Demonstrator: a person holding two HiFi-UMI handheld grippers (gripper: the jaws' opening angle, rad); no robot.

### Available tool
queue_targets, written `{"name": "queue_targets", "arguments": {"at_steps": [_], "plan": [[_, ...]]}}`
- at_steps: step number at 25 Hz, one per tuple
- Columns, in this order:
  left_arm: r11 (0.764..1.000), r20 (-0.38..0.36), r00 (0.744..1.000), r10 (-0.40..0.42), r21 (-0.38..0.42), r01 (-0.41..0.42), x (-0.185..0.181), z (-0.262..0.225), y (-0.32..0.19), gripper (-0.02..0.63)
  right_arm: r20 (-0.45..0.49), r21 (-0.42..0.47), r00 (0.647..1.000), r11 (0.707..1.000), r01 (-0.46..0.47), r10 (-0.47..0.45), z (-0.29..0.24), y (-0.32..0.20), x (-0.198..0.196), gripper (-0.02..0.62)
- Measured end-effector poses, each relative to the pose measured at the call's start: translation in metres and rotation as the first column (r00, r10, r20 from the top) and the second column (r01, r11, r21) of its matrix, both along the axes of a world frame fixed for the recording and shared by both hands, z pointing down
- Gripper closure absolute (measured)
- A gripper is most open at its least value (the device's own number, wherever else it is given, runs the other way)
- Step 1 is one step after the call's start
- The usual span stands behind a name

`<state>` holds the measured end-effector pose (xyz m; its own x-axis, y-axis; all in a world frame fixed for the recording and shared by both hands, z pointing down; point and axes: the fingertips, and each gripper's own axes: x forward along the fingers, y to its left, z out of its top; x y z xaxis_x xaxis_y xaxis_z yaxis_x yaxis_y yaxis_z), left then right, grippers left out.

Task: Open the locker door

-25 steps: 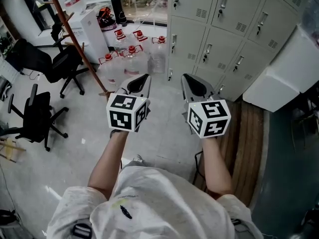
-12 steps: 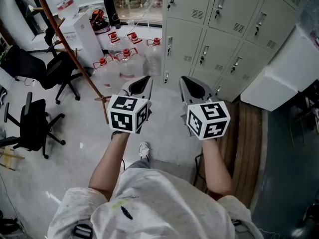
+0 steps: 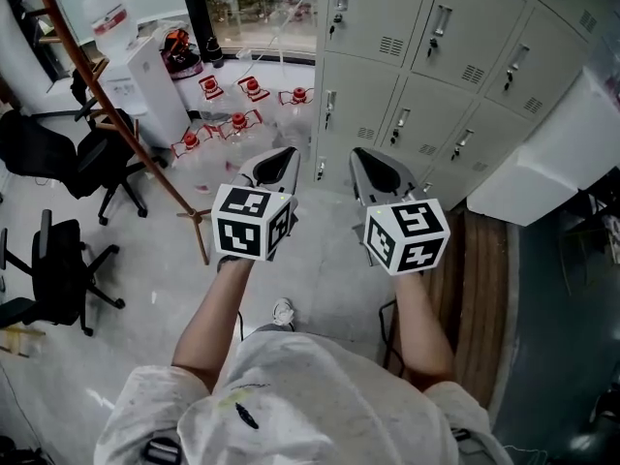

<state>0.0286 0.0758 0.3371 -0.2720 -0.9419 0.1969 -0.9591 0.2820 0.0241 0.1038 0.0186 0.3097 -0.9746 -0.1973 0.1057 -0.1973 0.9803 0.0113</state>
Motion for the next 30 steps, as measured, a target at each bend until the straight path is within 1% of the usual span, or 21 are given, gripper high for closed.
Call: {"name": "queue_targets", "arguments": {"at_steps": [9,18,23,30], "plan": [[0.999,-0.024,0.999,0.044,0.005,-0.044,-0.075,-0.003,-0.020,0.600,-0.029,0.011,0.999,0.999,-0.031,0.031,-0.007,-0.015,-0.075,0.600],[0.998,-0.014,0.998,0.066,0.002,-0.066,-0.133,-0.004,-0.030,0.600,-0.007,0.009,0.998,0.998,-0.054,0.054,-0.012,-0.027,-0.132,0.600],[0.997,-0.006,0.997,0.080,0.005,-0.080,-0.153,-0.003,-0.036,0.600,-0.004,0.011,0.998,0.998,-0.061,0.061,-0.012,-0.030,-0.153,0.600],[0.996,-0.029,0.996,0.086,0.002,-0.086,-0.171,0.005,-0.052,0.600,-0.011,0.015,0.998,0.998,-0.062,0.062,-0.008,-0.045,-0.170,0.600]]}}
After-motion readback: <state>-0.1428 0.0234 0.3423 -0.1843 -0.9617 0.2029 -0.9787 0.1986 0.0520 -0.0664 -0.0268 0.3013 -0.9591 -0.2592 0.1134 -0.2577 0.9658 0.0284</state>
